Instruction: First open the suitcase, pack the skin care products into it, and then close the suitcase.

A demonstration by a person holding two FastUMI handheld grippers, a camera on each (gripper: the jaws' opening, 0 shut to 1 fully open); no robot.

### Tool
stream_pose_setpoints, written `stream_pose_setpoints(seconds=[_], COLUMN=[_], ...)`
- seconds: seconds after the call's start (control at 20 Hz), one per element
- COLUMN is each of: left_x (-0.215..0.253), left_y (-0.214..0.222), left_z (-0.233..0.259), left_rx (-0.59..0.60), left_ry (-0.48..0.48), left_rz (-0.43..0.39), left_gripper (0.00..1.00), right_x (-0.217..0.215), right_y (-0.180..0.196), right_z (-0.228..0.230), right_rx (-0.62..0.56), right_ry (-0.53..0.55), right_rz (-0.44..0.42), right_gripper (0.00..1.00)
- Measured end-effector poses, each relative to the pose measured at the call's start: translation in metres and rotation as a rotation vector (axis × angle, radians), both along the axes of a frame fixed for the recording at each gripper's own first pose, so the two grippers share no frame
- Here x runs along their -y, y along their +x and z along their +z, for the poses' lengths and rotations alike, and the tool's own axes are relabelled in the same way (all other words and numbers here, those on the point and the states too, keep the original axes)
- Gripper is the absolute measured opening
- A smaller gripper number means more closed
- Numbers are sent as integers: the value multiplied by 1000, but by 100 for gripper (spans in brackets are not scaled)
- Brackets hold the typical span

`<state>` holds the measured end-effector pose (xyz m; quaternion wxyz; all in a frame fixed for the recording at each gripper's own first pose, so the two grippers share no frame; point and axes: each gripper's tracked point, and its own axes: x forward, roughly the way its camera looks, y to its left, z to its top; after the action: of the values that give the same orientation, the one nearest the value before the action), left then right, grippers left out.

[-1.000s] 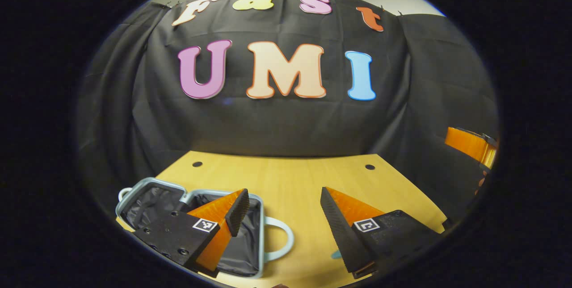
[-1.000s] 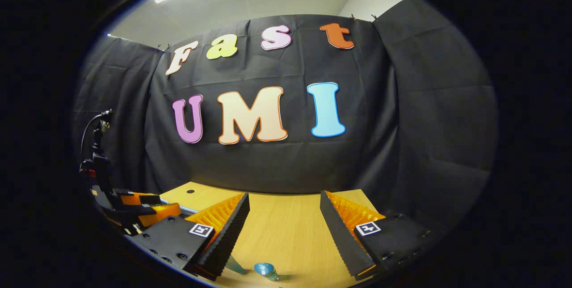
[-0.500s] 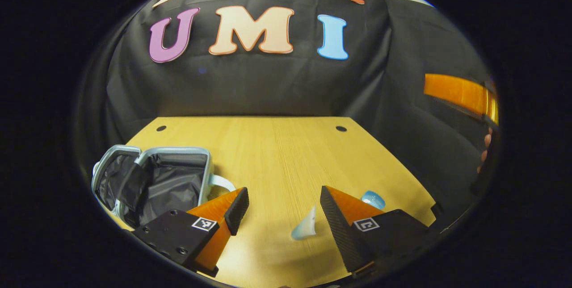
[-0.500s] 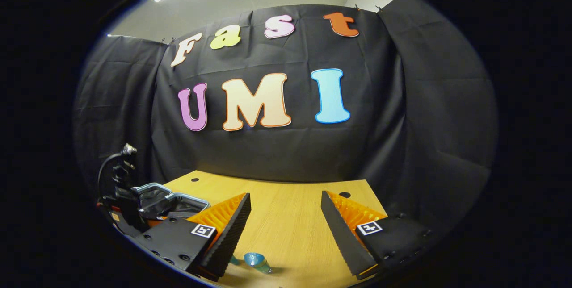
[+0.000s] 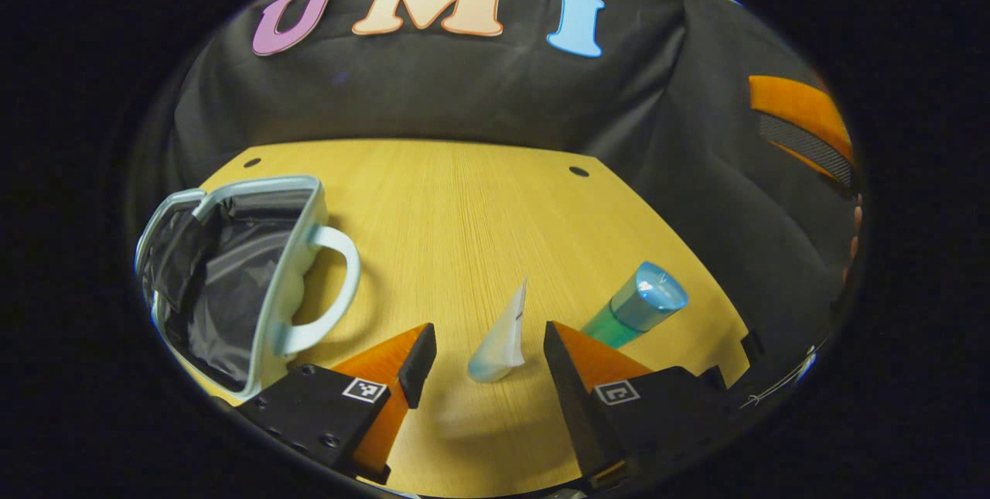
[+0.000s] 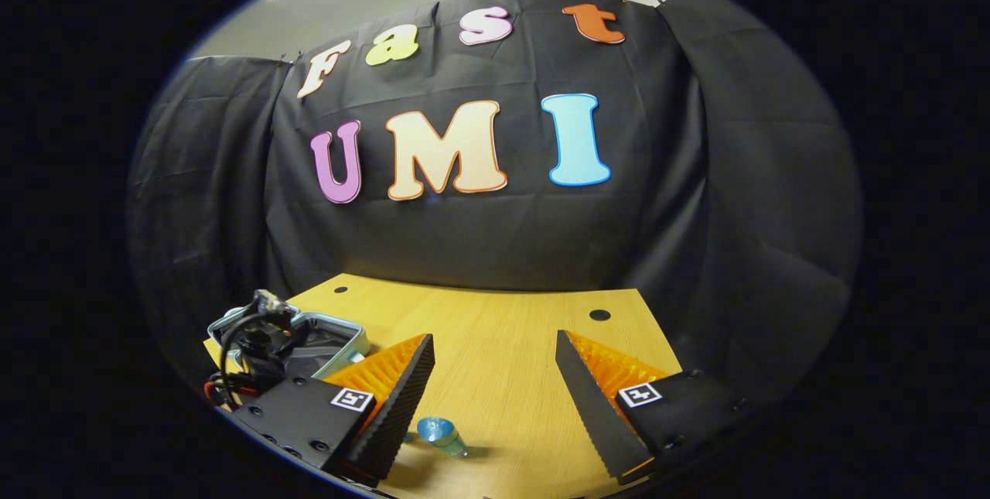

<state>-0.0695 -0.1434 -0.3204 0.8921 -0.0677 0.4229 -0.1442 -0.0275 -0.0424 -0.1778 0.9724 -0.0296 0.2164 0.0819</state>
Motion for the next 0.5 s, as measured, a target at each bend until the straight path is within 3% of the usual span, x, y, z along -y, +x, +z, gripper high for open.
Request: stream_pose_setpoints(seconds=[0.15, 0.3, 0.5], left_x=[5, 5, -6], left_y=[1, 7, 13], left_z=[-17, -20, 2], left_rx=[-23, -33, -22], left_ry=[-12, -33, -25], left_rz=[21, 40, 50], left_gripper=[66, 32, 23], right_x=[-5, -13, -26], right_y=[-10, -19, -26], right_z=[-15, -32, -59], right_rx=[-30, -49, -86], right_ry=[-13, -21, -19], right_rz=[29, 73, 128], right_gripper=[99, 99, 99])
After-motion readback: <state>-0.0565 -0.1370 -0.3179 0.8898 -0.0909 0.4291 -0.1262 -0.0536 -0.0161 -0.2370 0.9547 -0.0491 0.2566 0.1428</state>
